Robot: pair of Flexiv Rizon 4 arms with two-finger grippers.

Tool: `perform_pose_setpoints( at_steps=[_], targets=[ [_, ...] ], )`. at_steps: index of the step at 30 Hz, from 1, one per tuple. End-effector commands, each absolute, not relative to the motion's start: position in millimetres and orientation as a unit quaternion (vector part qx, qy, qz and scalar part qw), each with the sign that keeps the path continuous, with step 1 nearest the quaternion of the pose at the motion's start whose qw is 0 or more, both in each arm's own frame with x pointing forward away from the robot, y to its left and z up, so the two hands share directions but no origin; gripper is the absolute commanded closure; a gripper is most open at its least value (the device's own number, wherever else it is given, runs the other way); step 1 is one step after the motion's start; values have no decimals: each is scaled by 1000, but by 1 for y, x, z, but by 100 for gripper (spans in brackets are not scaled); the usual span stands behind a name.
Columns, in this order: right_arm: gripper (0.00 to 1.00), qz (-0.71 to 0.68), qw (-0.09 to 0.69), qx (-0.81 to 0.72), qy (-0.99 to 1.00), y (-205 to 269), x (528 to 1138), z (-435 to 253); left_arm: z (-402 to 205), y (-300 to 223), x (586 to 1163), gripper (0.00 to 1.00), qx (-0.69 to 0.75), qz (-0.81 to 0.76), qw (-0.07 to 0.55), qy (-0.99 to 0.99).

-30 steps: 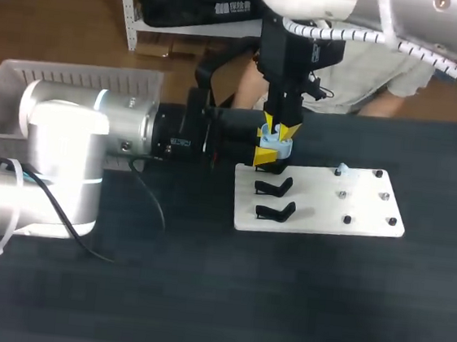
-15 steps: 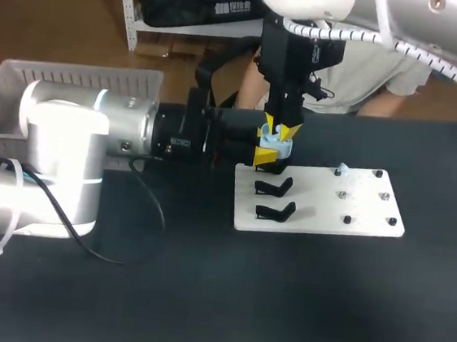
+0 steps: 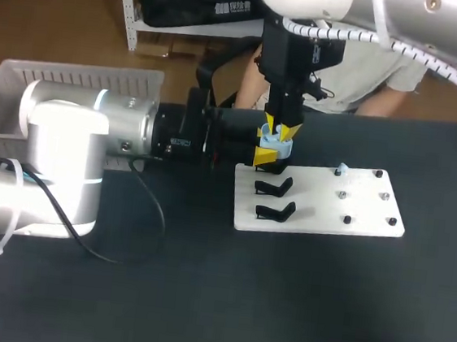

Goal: Pick up each earbud case from the left stands, insert the matching earbuds, close the lid, and place the case in the box.

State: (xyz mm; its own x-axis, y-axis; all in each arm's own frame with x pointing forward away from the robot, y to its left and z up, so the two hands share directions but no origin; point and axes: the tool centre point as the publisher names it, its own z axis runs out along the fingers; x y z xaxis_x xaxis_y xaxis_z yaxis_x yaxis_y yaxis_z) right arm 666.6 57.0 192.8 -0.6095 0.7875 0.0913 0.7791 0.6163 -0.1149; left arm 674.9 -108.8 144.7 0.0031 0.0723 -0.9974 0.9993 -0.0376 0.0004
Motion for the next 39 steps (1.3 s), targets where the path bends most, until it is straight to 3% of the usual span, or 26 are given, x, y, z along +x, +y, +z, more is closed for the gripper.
perform_pose_setpoints(
  at_steps=[1, 38, 39],
  targets=[
    [100, 36, 70, -438, -896, 57, 670, 193, 144, -109, 673, 100, 526, -488, 476, 508],
    [100, 44, 83, -431, -898, 52, 666, 180, 144, -109, 673, 100, 526, -488, 476, 508],
    [95, 43, 83, -430, -898, 53, 665, 180, 144, -109, 673, 100, 526, -488, 476, 508]
  ],
)
